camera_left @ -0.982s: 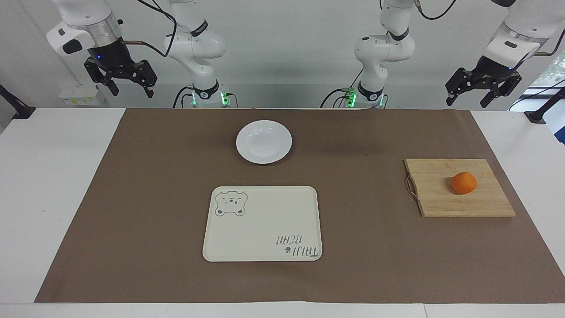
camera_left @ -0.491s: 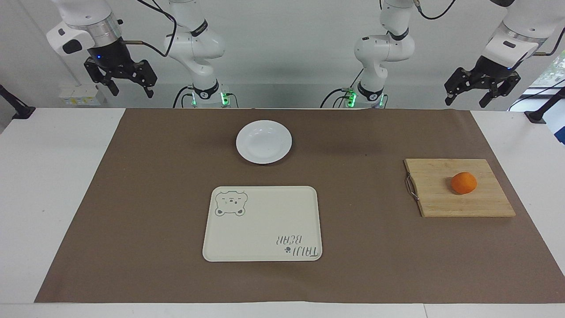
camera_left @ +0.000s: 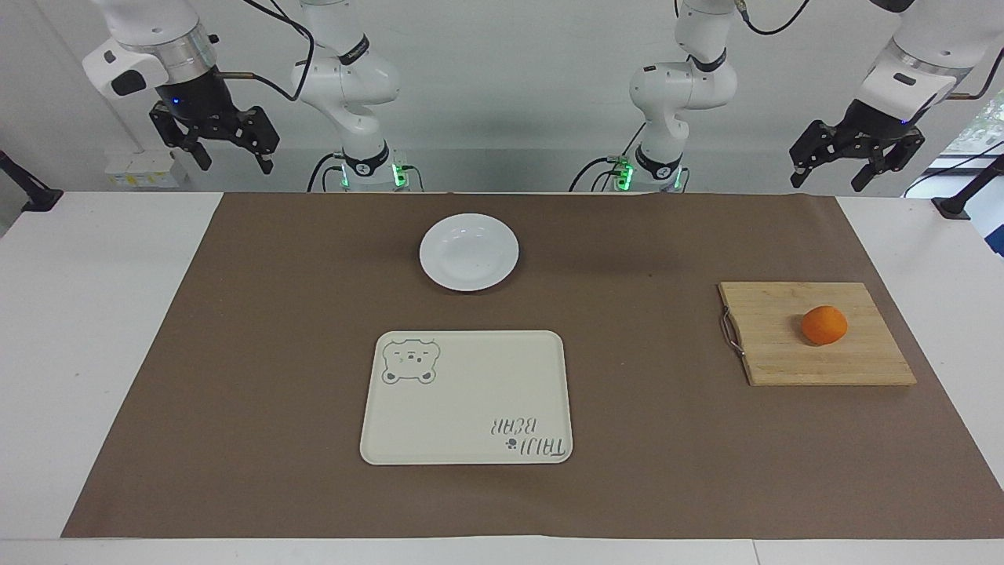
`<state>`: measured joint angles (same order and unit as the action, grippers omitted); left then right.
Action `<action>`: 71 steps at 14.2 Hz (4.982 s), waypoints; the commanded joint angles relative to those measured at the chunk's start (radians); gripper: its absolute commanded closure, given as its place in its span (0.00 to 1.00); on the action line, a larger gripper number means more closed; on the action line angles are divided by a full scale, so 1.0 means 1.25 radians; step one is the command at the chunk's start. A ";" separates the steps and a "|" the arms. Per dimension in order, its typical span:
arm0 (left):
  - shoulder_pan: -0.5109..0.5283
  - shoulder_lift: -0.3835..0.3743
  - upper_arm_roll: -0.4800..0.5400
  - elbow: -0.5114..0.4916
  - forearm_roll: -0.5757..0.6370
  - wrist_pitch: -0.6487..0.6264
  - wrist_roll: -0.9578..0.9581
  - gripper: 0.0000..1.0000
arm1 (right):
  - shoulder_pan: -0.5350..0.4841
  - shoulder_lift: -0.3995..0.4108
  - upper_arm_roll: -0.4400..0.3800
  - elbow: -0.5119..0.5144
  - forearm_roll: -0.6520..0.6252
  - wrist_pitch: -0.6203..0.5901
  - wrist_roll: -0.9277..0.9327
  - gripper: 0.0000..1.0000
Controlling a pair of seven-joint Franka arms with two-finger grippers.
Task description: Place orange and plate with both arms
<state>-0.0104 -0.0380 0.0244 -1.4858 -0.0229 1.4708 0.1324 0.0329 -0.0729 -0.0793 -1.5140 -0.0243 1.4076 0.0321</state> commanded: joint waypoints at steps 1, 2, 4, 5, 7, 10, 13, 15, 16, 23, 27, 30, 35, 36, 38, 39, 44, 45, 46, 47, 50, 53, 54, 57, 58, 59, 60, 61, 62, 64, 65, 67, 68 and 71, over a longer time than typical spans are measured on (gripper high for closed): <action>0.024 -0.024 0.001 -0.067 -0.007 0.080 0.007 0.00 | -0.007 -0.017 0.003 -0.017 0.000 0.002 -0.020 0.00; 0.028 -0.025 0.001 -0.086 -0.007 0.097 0.018 0.00 | -0.007 -0.017 0.003 -0.017 0.001 0.002 -0.020 0.00; 0.062 -0.021 0.001 -0.119 -0.009 0.140 0.063 0.00 | -0.007 -0.017 0.003 -0.017 0.000 0.002 -0.020 0.00; 0.068 -0.019 0.001 -0.149 -0.010 0.174 0.070 0.00 | -0.008 -0.017 0.003 -0.017 0.000 0.002 -0.020 0.00; 0.089 -0.019 0.001 -0.230 -0.011 0.267 0.076 0.00 | -0.007 -0.017 0.003 -0.017 0.000 0.002 -0.020 0.00; 0.124 -0.009 0.001 -0.307 -0.021 0.388 0.121 0.00 | -0.007 -0.017 0.003 -0.017 0.000 0.002 -0.020 0.00; 0.160 0.034 0.001 -0.333 -0.077 0.448 0.170 0.00 | -0.007 -0.017 0.003 -0.017 0.000 0.002 -0.020 0.00; 0.184 0.074 0.001 -0.348 -0.079 0.503 0.196 0.00 | -0.007 -0.017 0.003 -0.017 0.000 0.002 -0.020 0.00; 0.189 0.110 0.001 -0.349 -0.079 0.529 0.208 0.00 | -0.007 -0.017 0.003 -0.017 0.000 0.002 -0.020 0.00; 0.226 0.216 0.001 -0.387 -0.079 0.658 0.245 0.00 | -0.007 -0.017 0.003 -0.017 0.000 0.002 -0.020 0.00; 0.223 0.259 0.001 -0.400 -0.079 0.683 0.248 0.00 | -0.007 -0.017 0.003 -0.017 0.000 0.002 -0.020 0.00; 0.215 0.257 0.001 -0.401 -0.079 0.674 0.245 0.00 | -0.007 -0.017 0.003 -0.017 0.000 0.002 -0.020 0.00; 0.202 0.226 0.000 -0.393 -0.077 0.668 0.252 1.00 | -0.007 -0.017 0.003 -0.017 0.000 0.002 -0.020 0.00; 0.191 0.212 -0.001 -0.393 -0.077 0.652 0.254 1.00 | -0.007 -0.017 0.003 -0.017 0.000 0.002 -0.020 0.00; 0.124 0.171 -0.001 -0.392 -0.077 0.606 0.244 1.00 | -0.008 -0.017 0.003 -0.017 0.000 0.002 -0.020 0.00; 0.088 0.157 -0.004 -0.390 -0.077 0.589 0.240 1.00 | -0.007 -0.017 0.003 -0.017 0.000 0.002 -0.020 0.00; -0.141 0.146 -0.004 -0.383 -0.077 0.625 0.222 1.00 | -0.007 -0.017 0.003 -0.017 0.000 0.002 -0.020 0.00; -0.185 0.146 -0.004 -0.383 -0.076 0.643 0.183 1.00 | -0.007 -0.017 0.003 -0.017 0.000 0.002 -0.020 0.00; -0.229 0.145 -0.005 -0.383 -0.076 0.646 0.117 1.00 | -0.007 -0.017 0.003 -0.017 0.000 0.002 -0.020 0.00; -0.270 0.143 -0.005 -0.383 -0.076 0.647 0.064 1.00 | -0.007 -0.017 0.003 -0.017 0.000 0.002 -0.020 0.00; -0.377 0.156 -0.006 -0.386 -0.077 0.692 -0.081 1.00 | -0.007 -0.017 0.003 -0.017 0.000 0.002 -0.020 0.00; -0.470 0.159 -0.007 -0.396 -0.077 0.694 -0.191 1.00 | -0.007 -0.017 0.003 -0.017 0.000 0.002 -0.020 0.00; -0.499 0.158 -0.007 -0.397 -0.077 0.694 -0.236 1.00 | -0.007 -0.017 0.003 -0.017 0.000 0.002 -0.020 0.00; -0.584 0.169 -0.008 -0.405 -0.079 0.735 -0.337 1.00 | -0.007 -0.017 0.003 -0.017 0.000 0.002 -0.020 0.00; -0.614 0.172 -0.008 -0.405 -0.079 0.750 -0.375 1.00 | -0.007 -0.017 0.003 -0.017 0.000 0.002 -0.020 0.00; -0.638 0.172 -0.010 -0.405 -0.079 0.754 -0.406 1.00 | -0.007 -0.021 0.003 -0.021 0.000 -0.023 -0.021 0.00; -0.678 0.179 -0.010 -0.405 -0.079 0.756 -0.443 1.00 | -0.009 -0.025 0.003 -0.018 0.001 -0.059 -0.022 0.00; -0.696 0.189 -0.010 -0.404 -0.079 0.760 -0.468 1.00 | -0.008 -0.025 0.003 -0.018 0.001 -0.060 -0.022 0.00; -0.706 0.201 -0.011 -0.404 -0.079 0.777 -0.476 1.00 | -0.008 -0.025 0.003 -0.017 0.001 -0.060 -0.023 0.00; -0.734 0.235 -0.011 -0.405 -0.079 0.804 -0.519 1.00 | -0.008 -0.025 0.003 -0.017 0.000 -0.060 -0.022 0.00; -0.757 0.262 -0.011 -0.404 -0.079 0.813 -0.551 1.00 | -0.008 -0.025 0.002 -0.017 0.000 -0.060 -0.022 0.00; -0.773 0.279 -0.011 -0.404 -0.079 0.863 -0.605 0.99 | -0.008 -0.025 0.003 -0.017 0.000 -0.060 -0.023 0.00; -0.775 0.282 -0.012 -0.402 -0.079 0.867 -0.611 0.83 | -0.008 -0.025 0.003 -0.017 0.001 -0.066 -0.023 0.00; -0.773 0.278 -0.012 -0.403 -0.079 0.813 -0.594 0.00 | 0.003 -0.029 0.012 -0.028 0.011 -0.004 -0.004 0.00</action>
<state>-0.9633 0.3280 -0.0093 -1.9827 -0.1099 2.5285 -0.6136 0.0356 -0.0847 -0.0713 -1.5163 -0.0228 1.3438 0.0291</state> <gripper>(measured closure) 0.163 0.000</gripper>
